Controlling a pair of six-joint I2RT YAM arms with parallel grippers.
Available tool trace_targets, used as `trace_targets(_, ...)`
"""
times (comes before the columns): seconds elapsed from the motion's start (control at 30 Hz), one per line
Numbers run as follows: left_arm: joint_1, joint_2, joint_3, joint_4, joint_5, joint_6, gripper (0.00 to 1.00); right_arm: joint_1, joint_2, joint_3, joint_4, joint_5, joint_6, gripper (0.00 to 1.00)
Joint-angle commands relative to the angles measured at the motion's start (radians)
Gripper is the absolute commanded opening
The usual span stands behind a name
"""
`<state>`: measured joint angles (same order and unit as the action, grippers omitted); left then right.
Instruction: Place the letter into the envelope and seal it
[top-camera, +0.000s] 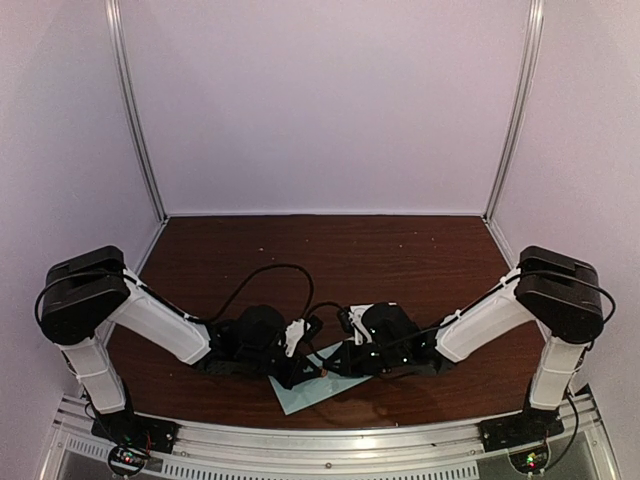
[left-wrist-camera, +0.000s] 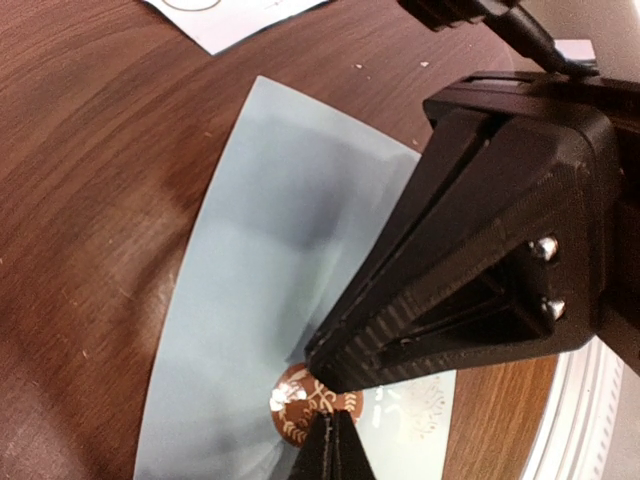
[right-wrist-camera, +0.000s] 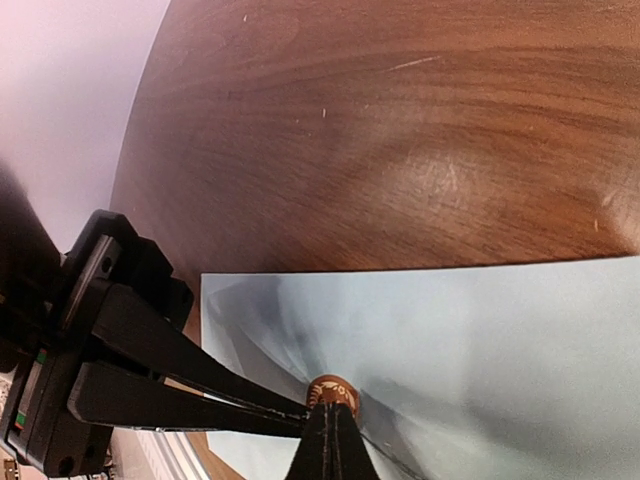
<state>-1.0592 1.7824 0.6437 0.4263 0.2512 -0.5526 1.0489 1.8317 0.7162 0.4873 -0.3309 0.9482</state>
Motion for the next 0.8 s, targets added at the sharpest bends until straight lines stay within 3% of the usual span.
trace_targets(0.0,0.005,0.023,-0.022,-0.058,0.004,-0.001,0.00,0.002,0.019,0.000,0.018,-0.023,0.023,0.00)
trace_targets(0.77,0.005,-0.001,0.024,-0.057,0.017,-0.010,0.00,0.000,0.071,0.009,-0.113,0.013,0.040,0.00)
